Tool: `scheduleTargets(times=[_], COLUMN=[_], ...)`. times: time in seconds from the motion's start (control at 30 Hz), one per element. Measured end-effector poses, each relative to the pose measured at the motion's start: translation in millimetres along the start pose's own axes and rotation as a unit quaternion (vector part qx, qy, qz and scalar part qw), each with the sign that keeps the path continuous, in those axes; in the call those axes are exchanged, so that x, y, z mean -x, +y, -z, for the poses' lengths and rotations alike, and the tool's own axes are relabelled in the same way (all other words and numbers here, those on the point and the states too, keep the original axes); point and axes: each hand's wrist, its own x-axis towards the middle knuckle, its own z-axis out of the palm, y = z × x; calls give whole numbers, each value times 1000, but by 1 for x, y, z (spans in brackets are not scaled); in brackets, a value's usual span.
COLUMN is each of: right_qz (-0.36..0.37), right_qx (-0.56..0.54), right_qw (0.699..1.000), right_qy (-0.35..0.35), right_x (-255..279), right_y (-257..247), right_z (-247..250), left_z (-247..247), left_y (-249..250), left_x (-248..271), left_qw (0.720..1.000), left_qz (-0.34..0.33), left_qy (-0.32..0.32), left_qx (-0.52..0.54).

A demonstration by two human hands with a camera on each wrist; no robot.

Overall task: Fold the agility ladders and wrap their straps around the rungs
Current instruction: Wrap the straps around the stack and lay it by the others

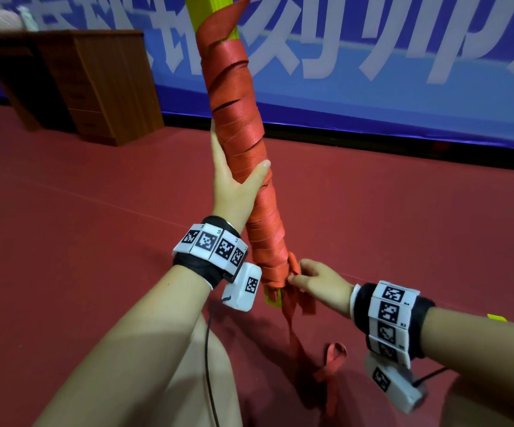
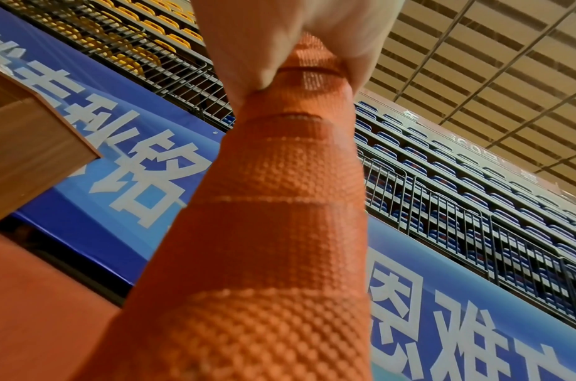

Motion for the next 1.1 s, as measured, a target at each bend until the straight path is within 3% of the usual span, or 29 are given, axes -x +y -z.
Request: scheduleTargets(times=[0.07,0.2,0.43,0.57,0.9,1.1], right_qz=[7,-2,-39,-57,-113,-23], right_qx=[16,-54,-43,-110,-148,-106], right_qw=[1000,997,998,992,983,992], right_qy=[24,56,37,28,-8,71], right_x=[1,-3,-10,-11,-5,-5], right_y=[1,2,-9,-17,-27,-26], right_z=[-3,0,11,16,33,25], left_z=[0,3,8,11,16,4], left_y=[-1,-4,-9,-9,-9,-13], left_x=[-2,-5,-11,-13,-12,-5], left_qw=[1000,1000,998,997,997,993], left_qz=[-1,-5,7,13,23,27], left_qy=[11,26,56,68,66,113], left_qx=[5,7,20,27,17,6])
